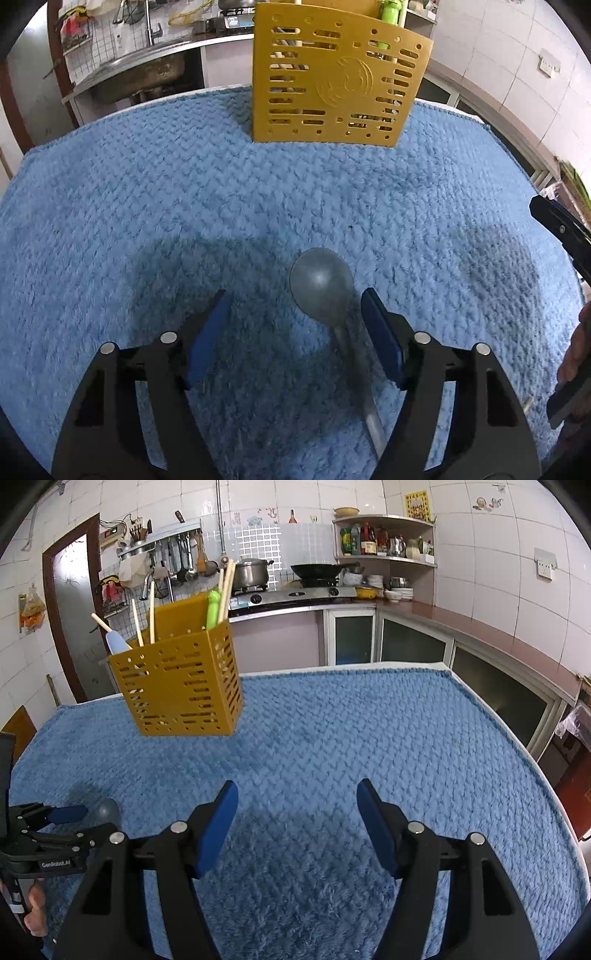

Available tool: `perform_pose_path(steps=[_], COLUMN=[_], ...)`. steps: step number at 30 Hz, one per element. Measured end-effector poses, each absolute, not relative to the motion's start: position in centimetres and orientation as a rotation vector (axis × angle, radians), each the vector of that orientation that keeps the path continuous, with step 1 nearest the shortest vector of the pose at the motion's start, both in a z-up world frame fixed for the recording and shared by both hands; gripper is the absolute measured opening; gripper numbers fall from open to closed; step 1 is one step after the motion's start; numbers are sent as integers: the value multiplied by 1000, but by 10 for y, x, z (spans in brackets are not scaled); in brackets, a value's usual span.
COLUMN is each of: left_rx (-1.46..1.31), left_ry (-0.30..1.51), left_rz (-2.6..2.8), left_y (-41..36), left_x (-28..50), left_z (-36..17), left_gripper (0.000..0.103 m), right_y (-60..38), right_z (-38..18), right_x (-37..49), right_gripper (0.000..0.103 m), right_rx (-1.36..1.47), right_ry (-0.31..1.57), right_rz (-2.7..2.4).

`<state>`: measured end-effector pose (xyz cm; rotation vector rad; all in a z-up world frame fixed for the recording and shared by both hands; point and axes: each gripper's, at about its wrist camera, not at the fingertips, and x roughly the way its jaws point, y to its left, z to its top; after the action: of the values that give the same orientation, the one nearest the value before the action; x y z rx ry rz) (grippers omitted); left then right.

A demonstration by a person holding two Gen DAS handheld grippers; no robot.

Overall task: Organize utensils
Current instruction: 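Move the open left tool to the grey spoon and grasp its handle, then grasp the last loose chopstick with the right tool while the left tool holds the spoon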

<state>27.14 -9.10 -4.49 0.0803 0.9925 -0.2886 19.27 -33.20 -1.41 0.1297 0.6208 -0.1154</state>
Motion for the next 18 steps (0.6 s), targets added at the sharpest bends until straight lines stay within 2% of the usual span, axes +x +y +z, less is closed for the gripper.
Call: perform_pose_path(steps=[2,5,8,9,10,18], left_rx=[104,135,150,150,145,104], left_ry=[988,981,975,975,978,983], left_rz=[-280,-262,-259,-259,-253,-291], left_y=[-96,-102,-103,-102,-100,-90], left_x=[274,277,279,280,281,279], left_z=[-47,-48,-46,-45,-44,-41], left_gripper=[70,61,47,35,31,30], right_y=[-333,-334,-332,-332,-332,-330], right_z=[-18,-22,-25,-26,-26,-29], right_x=[193,194,195,195,195,194], right_gripper=[66,66,66,66,66,66], right_rx=[132,140,133,132,131,133], right_ry=[630,644,656,657,660,681], right_rz=[-117,-114,-107,-107,-105,-98])
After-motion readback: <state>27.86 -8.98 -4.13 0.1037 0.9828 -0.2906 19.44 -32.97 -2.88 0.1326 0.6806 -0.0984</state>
